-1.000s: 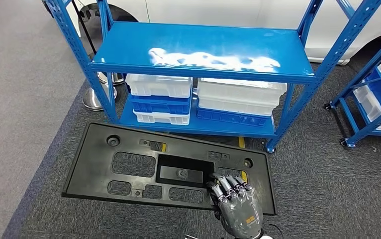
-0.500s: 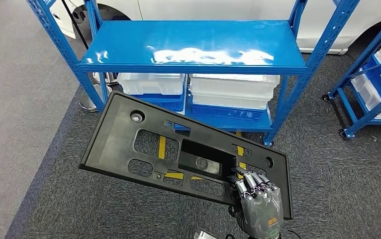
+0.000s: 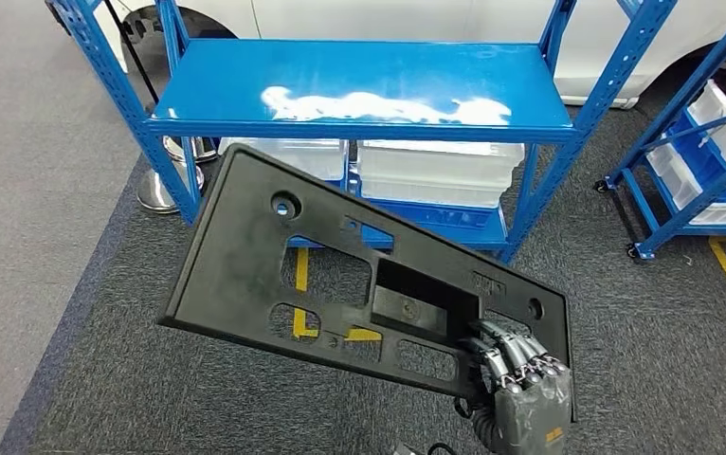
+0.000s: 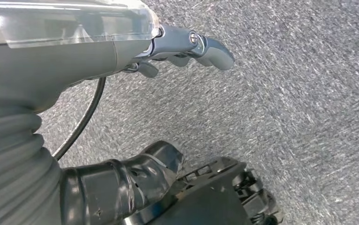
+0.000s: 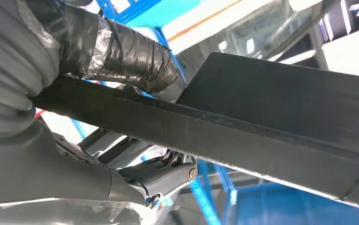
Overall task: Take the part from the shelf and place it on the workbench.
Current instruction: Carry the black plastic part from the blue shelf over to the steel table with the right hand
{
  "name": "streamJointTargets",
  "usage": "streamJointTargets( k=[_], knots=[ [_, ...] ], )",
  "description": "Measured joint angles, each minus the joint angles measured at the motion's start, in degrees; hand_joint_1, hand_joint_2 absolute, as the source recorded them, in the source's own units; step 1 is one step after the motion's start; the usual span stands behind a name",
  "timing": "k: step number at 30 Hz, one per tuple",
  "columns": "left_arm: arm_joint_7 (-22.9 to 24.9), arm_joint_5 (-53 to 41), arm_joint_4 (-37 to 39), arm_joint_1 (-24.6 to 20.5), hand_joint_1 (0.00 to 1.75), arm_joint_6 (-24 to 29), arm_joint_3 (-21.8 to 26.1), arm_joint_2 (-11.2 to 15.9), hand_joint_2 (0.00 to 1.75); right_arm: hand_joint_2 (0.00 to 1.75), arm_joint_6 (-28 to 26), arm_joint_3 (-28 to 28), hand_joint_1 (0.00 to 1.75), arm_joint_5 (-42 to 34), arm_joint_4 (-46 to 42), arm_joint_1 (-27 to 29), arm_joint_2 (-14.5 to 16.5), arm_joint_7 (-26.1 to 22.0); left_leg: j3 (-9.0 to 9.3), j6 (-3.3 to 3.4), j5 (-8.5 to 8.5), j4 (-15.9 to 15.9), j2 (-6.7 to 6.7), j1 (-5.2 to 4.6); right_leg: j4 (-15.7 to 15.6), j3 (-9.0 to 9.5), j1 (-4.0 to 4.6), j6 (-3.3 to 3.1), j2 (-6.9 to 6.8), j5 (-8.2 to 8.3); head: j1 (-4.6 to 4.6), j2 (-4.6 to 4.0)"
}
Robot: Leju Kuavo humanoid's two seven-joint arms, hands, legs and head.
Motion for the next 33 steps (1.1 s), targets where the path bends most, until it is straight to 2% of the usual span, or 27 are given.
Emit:
streamJointTargets(
  k=[1, 2, 3, 4, 6, 8, 9, 11, 13, 14, 16, 17, 18, 19, 20, 22, 23, 25, 27, 29, 31, 33],
  knots=[
    [0.0, 0.09, 0.0, 0.01, 0.0, 0.02, 0.11, 0.0, 1.75, 1.75, 0.0, -0.99, 1.75, -1.77, -0.21, 0.47, 0.69, -1.39, -0.09, 0.12, 0.02, 0.03, 0.35, -0.07, 3.58, -1.55, -0.08, 0.16, -0.08, -1.77, 0.01, 0.0],
    [0.0, 0.19, 0.0, 0.03, 0.0, 0.02, 0.26, 0.0, 1.75, 1.75, 0.0, -1.96, 1.75, -3.57, -0.32, 1.0, 1.36, -2.67, -0.16, 0.15, 0.01, 0.08, 0.73, -0.13, 6.51, -2.77, -0.15, 0.29, -0.13, -2.86, 0.01, 0.0],
    [0.0, 0.28, 0.0, 0.04, 0.0, 0.03, 0.45, 0.0, 1.75, 1.75, 0.0, -2.88, 1.75, -5.34, -0.41, 1.54, 2.0, -3.8, -0.21, 0.14, 0.0, 0.15, 1.11, -0.16, 7.76, -3.15, -0.21, 0.38, -0.22, -2.93, 0.01, 0.0],
    [-0.01, 0.34, 0.0, 0.03, 0.0, 0.04, 0.63, 0.0, 1.75, 1.75, 0.0, -3.71, 1.75, -6.88, -0.53, 2.01, 2.58, -4.89, -0.24, 0.11, -0.03, 0.24, 1.5, -0.18, 6.87, -2.46, -0.24, 0.4, -0.38, -1.98, 0.01, 0.0],
    [-0.04, 0.37, 0.0, 0.01, 0.0, 0.04, 0.9, -0.01, 1.75, 1.75, 0.0, -5.16, 1.75, -9.49, -1.03, 2.62, 3.88, -7.13, -0.25, -0.14, -0.21, 0.53, 2.27, -0.2, 0.06, 1.39, -0.19, 0.2, -1.53, 1.19, 0.02, 0.0],
    [-0.1, 0.36, 0.0, -0.03, 0.0, 0.07, 1.01, -0.02, 1.75, 1.75, -0.01, -6.17, 1.75, -11.46, -1.73, 2.97, 5.32, -9.39, -0.34, -0.68, -0.54, 0.99, 2.93, -0.48, -5.8, 4.38, 0.15, -0.45, -2.87, 2.8, -0.02, 0.0],
    [-0.14, 0.36, 0.0, -0.04, 0.0, 0.09, 1.05, -0.03, 1.75, 1.75, -0.01, -6.63, 1.75, -12.33, -2.05, 3.14, 6.06, -10.3, -0.36, -0.95, -0.65, 1.12, 3.22, -0.6, -6.88, 4.81, 0.32, -0.8, -3.15, 2.81, -0.05, 0.0],
    [-0.17, 0.35, 0.0, -0.1, 0.0, 0.12, 1.11, -0.04, 1.75, 1.75, -0.02, -7.44, 1.75, -13.52, -2.55, 3.6, 7.26, -11.26, -0.28, -1.49, -0.72, 1.1, 3.78, -0.66, -7.05, 4.68, 0.42, -1.49, -2.4, 3.0, -0.08, 0.0],
    [-0.18, 0.34, 0.0, -0.16, 0.0, 0.13, 1.17, -0.05, 1.75, 1.75, -0.02, -8.05, 1.75, -14.12, -2.88, 3.98, 8.16, -11.51, -0.61, -2.21, -1.8, 2.16, 2.98, -0.48, -7.41, 4.66, 0.26, -2.16, -1.74, 3.37, -0.07, 0.0],
    [-0.19, 0.34, 0.0, -0.16, 0.0, 0.13, 1.22, -0.07, 1.75, 1.75, -0.02, -8.28, 1.75, -14.3, -3.0, 4.08, 8.57, -11.55, -1.45, -2.54, -3.26, 4.18, 2.13, -0.34, -7.57, 4.61, 0.14, -2.47, -1.42, 3.56, -0.07, 0.0],
    [-0.19, 0.35, 0.0, -0.08, 0.0, 0.13, 1.34, -0.09, 1.75, 1.75, -0.02, -8.7, 1.75, -14.56, -3.12, 4.19, 9.18, -11.61, -4.55, -2.96, -7.15, 11.18, 0.67, -0.13, -7.61, 4.33, 0.15, -2.85, -0.69, 3.81, -0.08, 0.0],
    [-0.18, 0.34, 0.0, -0.01, 0.0, 0.13, 1.39, -0.09, 1.75, 1.75, -0.02, -8.89, 1.75, -14.66, -3.13, 4.29, 9.32, -11.62, -6.12, -3.04, -8.57, 14.7, 0.44, -0.07, -7.59, 4.19, 0.19, -2.95, -0.25, 3.88, -0.08, 0.0],
    [-0.16, 0.33, 0.0, 0.06, 0.0, 0.13, 1.42, -0.08, 1.75, 1.75, -0.02, -9.09, 1.75, -14.76, -3.12, 4.41, 9.39, -11.63, -6.98, -3.05, -8.92, 16.68, 0.36, -0.05, -7.54, 4.1, 0.23, -2.99, 0.22, 3.94, -0.08, 0.0],
    [-0.16, 0.32, 0.0, 0.09, 0.0, 0.13, 1.45, -0.08, 1.75, 1.75, -0.02, -9.26, 1.75, -14.85, -3.12, 4.52, 9.43, -11.65, -6.79, -2.96, -8.1, 16.45, 0.31, -0.05, -7.48, 4.07, 0.24, -2.98, 0.71, 3.97, -0.08, 0.0],
    [-0.15, 0.32, 0.0, 0.1, 0.0, 0.13, 1.48, -0.07, 1.75, 1.75, -0.02, -9.42, 1.75, -14.91, -3.12, 4.59, 9.51, -11.67, -5.57, -2.79, -6.33, 14.08, 0.1, -0.05, -7.4, 4.09, 0.25, -2.95, 1.27, 4.0, -0.07, 0.0],
    [-0.15, 0.31, 0.0, 0.08, 0.0, 0.14, 1.58, -0.07, 1.75, 1.75, -0.02, -9.67, 1.75, -14.96, -3.13, 4.61, 9.76, -11.74, -1.77, -2.26, -2.59, 6.3, -1.55, -0.05, -7.19, 4.08, 0.3, -2.76, 2.32, 4.07, -0.06, 0.0],
    [-0.15, 0.31, 0.0, 0.06, 0.0, 0.15, 1.64, -0.07, 1.75, 1.75, -0.03, -9.75, 1.75, -14.96, -3.14, 4.6, 9.87, -11.76, -0.38, -2.04, -1.63, 3.28, -2.47, -0.07, -7.08, 3.95, 0.29, -2.55, 2.83, 4.15, -0.07, 0.0],
    [-0.15, 0.32, 0.0, 0.03, 0.0, 0.18, 1.75, -0.07, 1.75, 1.75, -0.04, -9.9, 1.75, -14.96, -3.14, 4.63, 9.99, -11.77, 0.46, -1.71, -1.5, 1.12, -3.31, -0.21, -7.06, 3.55, 0.15, -1.86, 3.71, 4.49, -0.07, 0.0],
    [-0.16, 0.32, 0.0, -0.01, 0.0, 0.21, 1.79, -0.08, 1.75, 1.75, -0.05, -10.14, 1.75, -14.96, -3.16, 4.74, 10.01, -11.75, 0.62, -1.17, -1.0, 0.53, -2.33, -0.16, -7.07, 3.27, 0.0, -1.14, 4.22, 4.75, -0.06, 0.0],
    [-0.19, 0.3, 0.0, -0.04, 0.0, 0.25, 1.81, -0.14, 1.75, 1.75, -0.07, -10.33, 1.75, -14.96, -3.21, 4.83, 10.01, -11.73, 0.88, -0.5, -0.34, -0.3, -1.34, 0.07, -5.9, 2.69, 0.2, -0.75, 2.89, 3.81, 0.03, 0.0],
    [-0.22, 0.29, 0.0, -0.08, 0.0, 0.26, 1.82, -0.17, 1.75, 1.75, -0.07, -10.36, 1.75, -14.96, -3.23, 4.86, 10.01, -11.73, 0.95, -0.24, -0.1, -0.64, -0.98, 0.11, -4.82, 2.21, 0.34, -0.67, 1.48, 2.86, 0.1, 0.0],
    [-0.22, 0.29, 0.0, -0.08, 0.0, 0.26, 1.82, -0.17, 1.75, 1.75, -0.07, -10.36, 1.75, -14.96, -3.23, 4.86, 10.01, -11.73, 0.95, -0.24, -0.1, -0.64, -0.98, 0.11, -4.82, 2.21, 0.34, -0.67, 1.48, 2.86, 0.1, 0.0]
  ],
)
